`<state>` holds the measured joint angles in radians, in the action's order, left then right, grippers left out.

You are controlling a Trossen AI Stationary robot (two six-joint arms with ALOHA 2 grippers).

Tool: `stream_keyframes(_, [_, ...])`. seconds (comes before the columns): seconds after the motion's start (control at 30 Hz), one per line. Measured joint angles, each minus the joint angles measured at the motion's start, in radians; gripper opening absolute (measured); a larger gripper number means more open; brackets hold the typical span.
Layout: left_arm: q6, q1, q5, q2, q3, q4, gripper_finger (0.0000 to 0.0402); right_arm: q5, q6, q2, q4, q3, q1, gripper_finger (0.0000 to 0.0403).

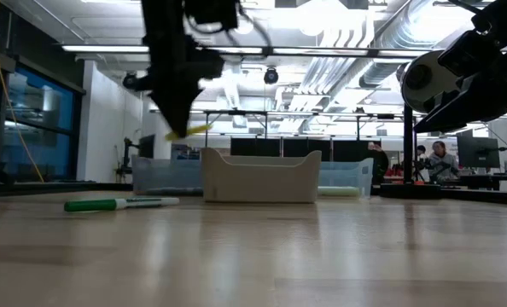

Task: Pick & Place Markers
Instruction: Put the yellow pen into the gray bin

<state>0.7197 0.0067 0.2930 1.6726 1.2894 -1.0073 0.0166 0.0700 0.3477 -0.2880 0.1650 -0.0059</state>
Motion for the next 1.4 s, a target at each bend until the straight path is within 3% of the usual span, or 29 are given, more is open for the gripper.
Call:
stream_keyframes(0.23, [-0.092,0.000,0.150,0.000,0.135,0.014,0.0056,0.001,0.000,0.000,0.000,0.000,0.000,0.0139])
stream_keyframes(0.5, [-0.233,0.009,0.207,0.000,0.209,0.035,0.0056,0.002,-0.003,0.000,0.000,0.000,0.000,0.0139])
stream_keyframes(1.0, [-0.653,0.204,-0.081,0.000,0.219,0.153,0.0056,0.002,0.000,0.000,0.000,0.000,0.000,0.0139])
stream_keyframes(1.2, [-0.698,0.249,-0.151,0.045,0.217,0.169,0.0056,0.002,0.000,0.000,0.000,0.000,0.000,0.0139])
stream_keyframes(1.4, [-0.736,0.248,-0.157,0.123,0.276,0.138,0.0056,0.002,0.000,0.000,-0.004,0.000,0.000,0.0139])
